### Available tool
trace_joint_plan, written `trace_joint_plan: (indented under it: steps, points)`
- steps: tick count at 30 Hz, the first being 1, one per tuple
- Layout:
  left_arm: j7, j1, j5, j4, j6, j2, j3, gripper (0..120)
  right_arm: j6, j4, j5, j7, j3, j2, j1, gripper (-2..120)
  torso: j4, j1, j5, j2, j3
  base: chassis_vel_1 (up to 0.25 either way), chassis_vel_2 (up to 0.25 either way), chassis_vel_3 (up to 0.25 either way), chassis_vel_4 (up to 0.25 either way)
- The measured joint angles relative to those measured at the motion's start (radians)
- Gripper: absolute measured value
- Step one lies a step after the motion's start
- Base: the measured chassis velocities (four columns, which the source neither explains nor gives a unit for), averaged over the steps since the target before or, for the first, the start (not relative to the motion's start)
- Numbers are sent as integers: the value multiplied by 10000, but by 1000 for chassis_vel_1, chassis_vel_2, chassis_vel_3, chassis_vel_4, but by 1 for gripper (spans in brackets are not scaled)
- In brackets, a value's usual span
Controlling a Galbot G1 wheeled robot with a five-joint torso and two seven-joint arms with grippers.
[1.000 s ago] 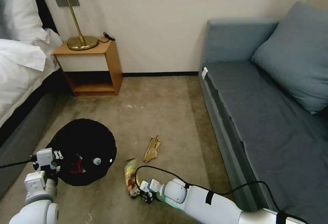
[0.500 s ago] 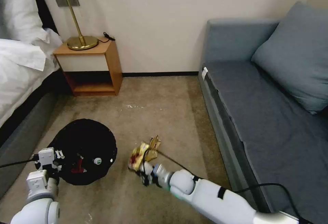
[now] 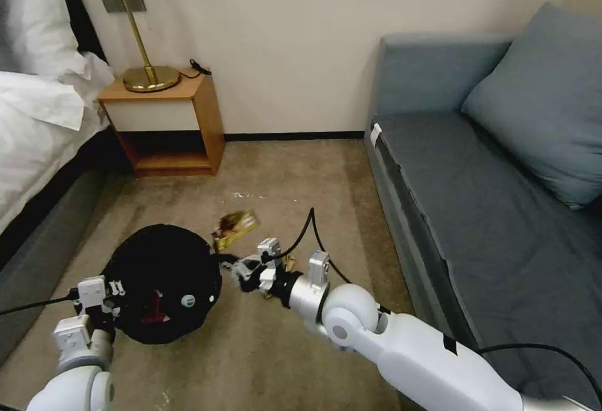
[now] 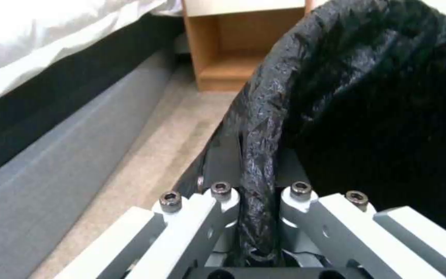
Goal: Pick up the trash bin, then pick up the garbage on the floor and place it into the trash bin.
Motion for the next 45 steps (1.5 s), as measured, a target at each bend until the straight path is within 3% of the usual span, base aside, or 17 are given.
trace_joint_plan:
  steps: [3,9,18,38,45]
  points:
    - [145,63,-95,-134,-57,-94,62,5,200,-265,221,-817,-489,161,243,0,1,0,0,0,0,0,0,0,0]
    - [203,168,-103,-337,-65,-217,189,5,214,-645,933,-1338,-880,319,553,0,1,-1,1,0,0,0,0,0,0]
    - [320,310,-23,-678,-58,-433,343,5,44,-1389,1307,-1203,-1166,655,887,0,1,0,0,0,1,0,0,0,0]
    - [563,775,177,-1405,-43,-436,442,5,55,-2935,763,-597,-1101,1275,1310,0,1,-1,0,0,1,0,0,0,0]
    - [589,770,225,-1409,-44,-441,442,5,-111,-2910,742,-237,-909,1303,1263,22,0,0,0,0,1,0,0,0,0]
